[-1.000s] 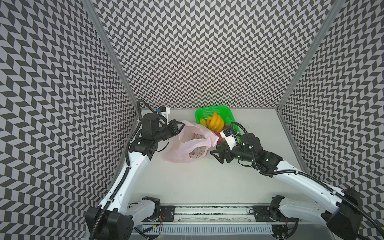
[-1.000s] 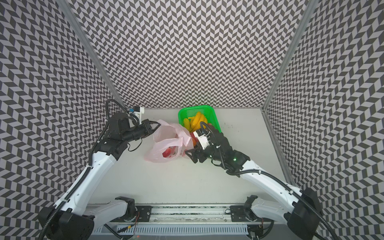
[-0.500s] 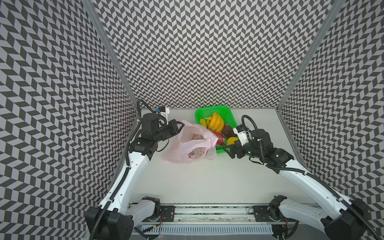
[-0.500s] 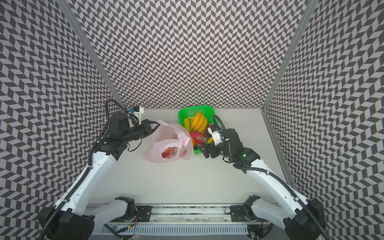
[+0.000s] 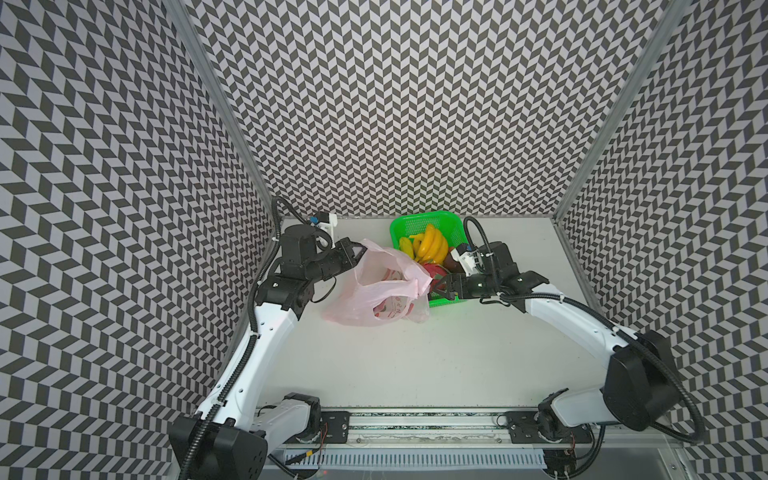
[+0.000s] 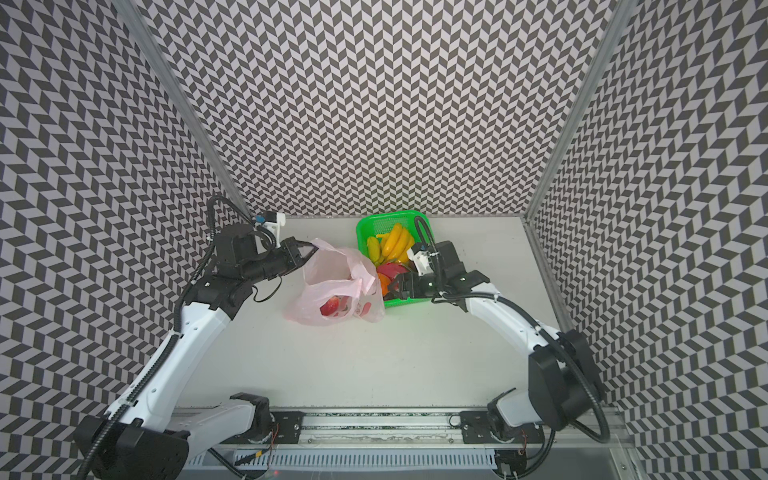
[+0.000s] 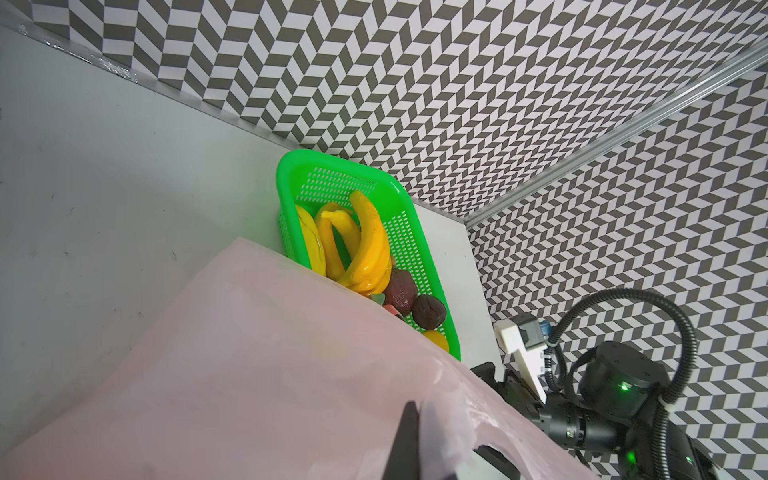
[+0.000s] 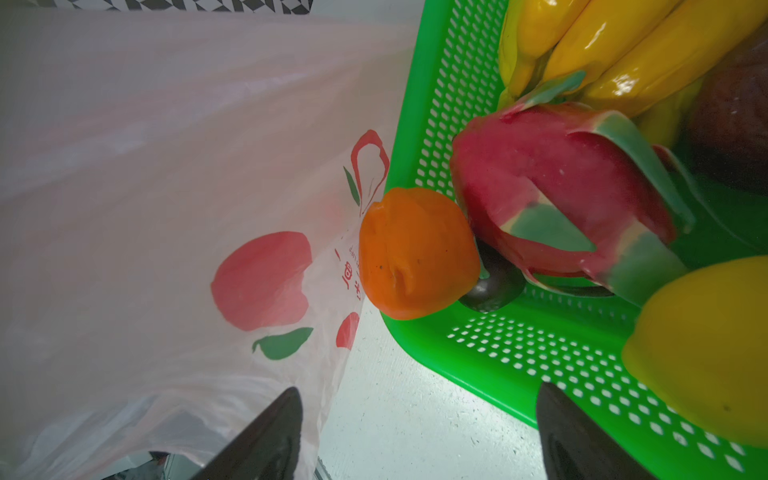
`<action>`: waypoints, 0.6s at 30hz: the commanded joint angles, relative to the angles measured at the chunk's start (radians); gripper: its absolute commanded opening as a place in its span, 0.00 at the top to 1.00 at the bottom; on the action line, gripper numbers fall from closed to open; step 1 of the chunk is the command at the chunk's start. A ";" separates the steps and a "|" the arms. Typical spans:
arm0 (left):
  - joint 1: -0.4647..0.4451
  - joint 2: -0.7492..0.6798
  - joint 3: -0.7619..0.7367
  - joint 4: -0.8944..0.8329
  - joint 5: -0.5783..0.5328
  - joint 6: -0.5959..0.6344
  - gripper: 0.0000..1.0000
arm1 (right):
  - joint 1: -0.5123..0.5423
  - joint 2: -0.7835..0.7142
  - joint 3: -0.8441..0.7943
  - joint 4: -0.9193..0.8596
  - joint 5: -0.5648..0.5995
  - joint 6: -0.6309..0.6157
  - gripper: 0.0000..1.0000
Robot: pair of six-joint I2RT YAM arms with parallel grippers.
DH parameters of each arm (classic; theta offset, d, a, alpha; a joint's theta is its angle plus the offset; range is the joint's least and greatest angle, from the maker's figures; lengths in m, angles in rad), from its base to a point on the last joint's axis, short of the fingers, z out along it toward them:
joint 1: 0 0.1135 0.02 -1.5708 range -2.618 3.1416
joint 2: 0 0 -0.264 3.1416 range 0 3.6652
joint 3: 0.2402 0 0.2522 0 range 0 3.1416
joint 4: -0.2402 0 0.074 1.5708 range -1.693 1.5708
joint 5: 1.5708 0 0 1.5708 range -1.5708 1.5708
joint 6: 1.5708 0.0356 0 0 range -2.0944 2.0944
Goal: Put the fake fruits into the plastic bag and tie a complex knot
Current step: 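Reach the right gripper into the basket and grasp the orange persimmon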
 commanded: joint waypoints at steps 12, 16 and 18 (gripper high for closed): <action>0.005 -0.014 0.023 -0.001 0.016 0.011 1.00 | 0.003 0.128 0.033 0.185 -0.088 0.122 0.15; 0.005 -0.014 0.023 0.000 0.016 0.011 1.00 | 0.016 0.160 0.054 0.206 -0.083 0.139 0.17; 0.005 -0.014 0.022 0.002 0.019 0.009 1.00 | 0.026 0.183 0.069 0.211 -0.079 0.145 0.18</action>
